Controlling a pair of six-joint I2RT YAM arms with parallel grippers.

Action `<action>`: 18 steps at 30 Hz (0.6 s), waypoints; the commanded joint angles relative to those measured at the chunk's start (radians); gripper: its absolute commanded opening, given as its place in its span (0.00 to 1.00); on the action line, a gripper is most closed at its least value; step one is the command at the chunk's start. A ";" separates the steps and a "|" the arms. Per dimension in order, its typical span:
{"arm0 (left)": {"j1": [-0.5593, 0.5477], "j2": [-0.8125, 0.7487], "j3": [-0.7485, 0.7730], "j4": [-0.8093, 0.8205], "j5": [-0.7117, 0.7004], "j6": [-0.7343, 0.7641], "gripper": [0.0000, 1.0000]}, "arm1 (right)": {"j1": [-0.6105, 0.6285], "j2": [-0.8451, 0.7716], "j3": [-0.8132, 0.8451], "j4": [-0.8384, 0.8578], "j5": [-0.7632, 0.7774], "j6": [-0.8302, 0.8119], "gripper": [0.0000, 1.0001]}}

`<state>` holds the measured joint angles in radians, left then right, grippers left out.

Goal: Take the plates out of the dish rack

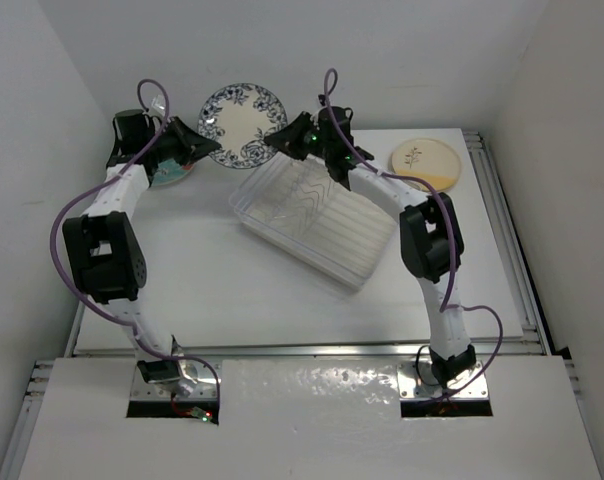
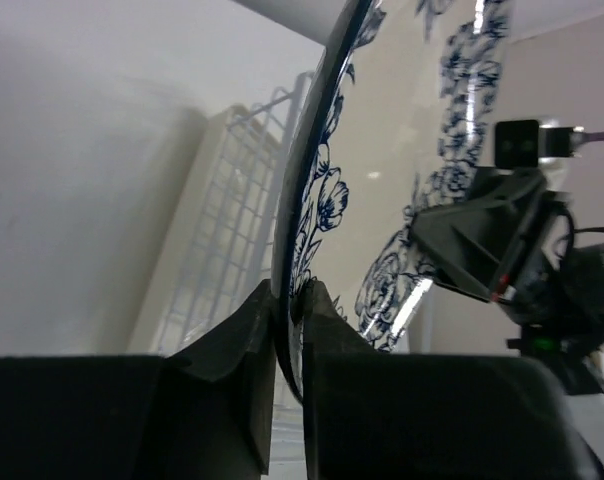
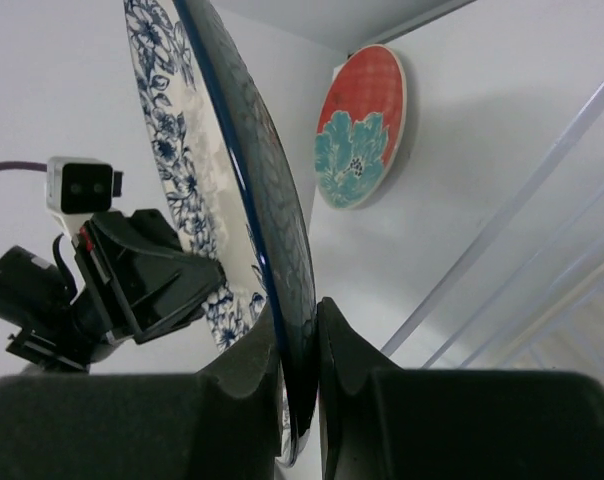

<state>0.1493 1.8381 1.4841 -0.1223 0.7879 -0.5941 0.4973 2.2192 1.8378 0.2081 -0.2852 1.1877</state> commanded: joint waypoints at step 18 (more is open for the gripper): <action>0.128 -0.027 -0.053 0.384 0.140 -0.331 0.00 | -0.003 -0.046 0.066 0.037 -0.025 -0.037 0.54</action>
<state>0.2272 1.8500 1.4078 0.0708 0.8867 -0.8593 0.4927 2.2208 1.8538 0.1978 -0.3149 1.1706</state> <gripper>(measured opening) 0.084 0.526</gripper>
